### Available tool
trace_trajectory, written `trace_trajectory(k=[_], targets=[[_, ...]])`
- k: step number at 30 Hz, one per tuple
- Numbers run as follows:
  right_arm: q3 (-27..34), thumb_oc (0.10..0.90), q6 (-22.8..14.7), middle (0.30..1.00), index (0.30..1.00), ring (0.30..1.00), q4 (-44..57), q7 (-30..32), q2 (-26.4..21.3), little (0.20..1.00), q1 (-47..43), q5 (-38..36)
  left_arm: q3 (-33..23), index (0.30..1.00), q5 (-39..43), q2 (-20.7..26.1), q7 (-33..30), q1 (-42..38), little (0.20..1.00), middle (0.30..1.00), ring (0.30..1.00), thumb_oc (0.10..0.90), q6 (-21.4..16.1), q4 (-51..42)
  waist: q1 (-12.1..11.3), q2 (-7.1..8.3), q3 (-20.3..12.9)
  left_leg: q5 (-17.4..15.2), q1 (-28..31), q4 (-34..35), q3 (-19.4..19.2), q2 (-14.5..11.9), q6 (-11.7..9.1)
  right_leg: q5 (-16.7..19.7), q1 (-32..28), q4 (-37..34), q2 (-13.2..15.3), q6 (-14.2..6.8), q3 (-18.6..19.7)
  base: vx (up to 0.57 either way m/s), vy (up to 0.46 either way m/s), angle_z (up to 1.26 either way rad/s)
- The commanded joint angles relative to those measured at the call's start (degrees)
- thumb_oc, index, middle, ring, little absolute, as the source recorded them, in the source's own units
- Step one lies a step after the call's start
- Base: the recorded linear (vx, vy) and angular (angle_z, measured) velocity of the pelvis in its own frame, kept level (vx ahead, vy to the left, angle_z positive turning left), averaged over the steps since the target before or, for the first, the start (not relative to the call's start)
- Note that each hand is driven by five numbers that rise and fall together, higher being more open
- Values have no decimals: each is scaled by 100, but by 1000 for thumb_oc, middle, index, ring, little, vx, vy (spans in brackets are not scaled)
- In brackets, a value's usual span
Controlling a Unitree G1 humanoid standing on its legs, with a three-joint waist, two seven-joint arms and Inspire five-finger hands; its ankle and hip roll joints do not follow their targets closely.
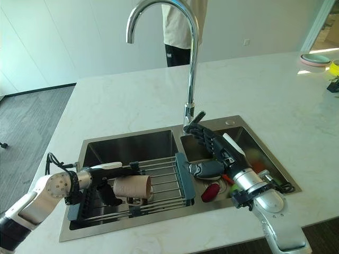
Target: Place the dishes in the dishwasher.
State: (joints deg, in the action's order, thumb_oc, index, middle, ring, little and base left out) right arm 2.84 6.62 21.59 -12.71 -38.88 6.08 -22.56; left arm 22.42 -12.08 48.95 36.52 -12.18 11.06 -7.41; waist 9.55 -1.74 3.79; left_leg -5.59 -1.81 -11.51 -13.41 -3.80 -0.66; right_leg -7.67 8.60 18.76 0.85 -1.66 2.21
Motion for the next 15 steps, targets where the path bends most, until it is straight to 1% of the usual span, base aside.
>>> trace_trajectory(k=[1, 4, 5, 6, 7, 10, 12, 15], targets=[[162, 800, -655, 900, 900, 900, 430, -1, 22, 900, -586, -113, -145, 900, 7, -87, -323, -339, 900, 900, 900, 800, -90, -95, 143, 8, -226, -597, -137, -568, 51, -170, 7, 35, -218, -158, 211, -463, -416, 0, 0, 0], [154, 800, -673, 900, 900, 900, 413, -18, 33, 900, -584, -105, -118, 900, -25, -143, -397, -305, 900, 900, 900, 800, -67, -19, 151, 11, -223, -596, -132, -568, 40, -176, 8, 33, -220, -158, 207, -460, -410, 1, -1, -1], [157, 800, -683, 900, 900, 900, 411, -27, 40, 900, -578, -105, -118, 860, -8, -161, -386, -293, 860, 860, 860, 773, -28, 1, 153, 12, -221, -597, -131, -568, 34, -179, 9, 32, -220, -158, 205, -458, -408, 0, 0, 0], [177, 800, -683, 900, 900, 900, 405, -58, 59, 900, -571, -96, -134, 420, 62, -204, -510, -250, 420, 420, 420, 480, 104, 46, 154, 15, -222, -594, -129, -568, 33, -182, 7, 35, -218, -158, 203, -457, -403, 0, 0, 0], [180, 800, -665, 900, 900, 900, 423, -37, 65, 900, -569, -87, -165, 300, 145, -266, -643, -211, 300, 300, 300, 400, 186, 93, 142, 22, -216, -594, -127, -568, 37, -180, 10, 31, -223, -158, 202, -453, -410, 0, 0, 0], [179, 800, -666, 900, 900, 900, 431, -40, 130, 900, -532, -23, -210, 300, 43, -399, -685, -41, 300, 300, 300, 400, 167, 203, 120, 35, -219, -591, -130, -568, 48, -177, 14, 26, -229, -158, 197, -442, -422, 0, 0, 0], [162, 800, -670, 900, 900, 900, 409, -31, 134, 900, -556, -27, -162, 300, 81, -474, -787, -51, 300, 300, 300, 400, 200, 281, 120, 47, -217, -594, -133, -568, 49, -175, 17, 26, -227, -158, 195, -440, -423, 0, 0, 0], [175, 800, -676, 900, 900, 900, 424, -39, 131, 900, -523, -32, -236, 300, 239, -487, -974, -26, 300, 300, 300, 400, 113, 297, 119, 51, -215, -594, -124, -568, 42, -179, 14, 30, -229, -158, 198, -440, -424, 0, 0, 0]])
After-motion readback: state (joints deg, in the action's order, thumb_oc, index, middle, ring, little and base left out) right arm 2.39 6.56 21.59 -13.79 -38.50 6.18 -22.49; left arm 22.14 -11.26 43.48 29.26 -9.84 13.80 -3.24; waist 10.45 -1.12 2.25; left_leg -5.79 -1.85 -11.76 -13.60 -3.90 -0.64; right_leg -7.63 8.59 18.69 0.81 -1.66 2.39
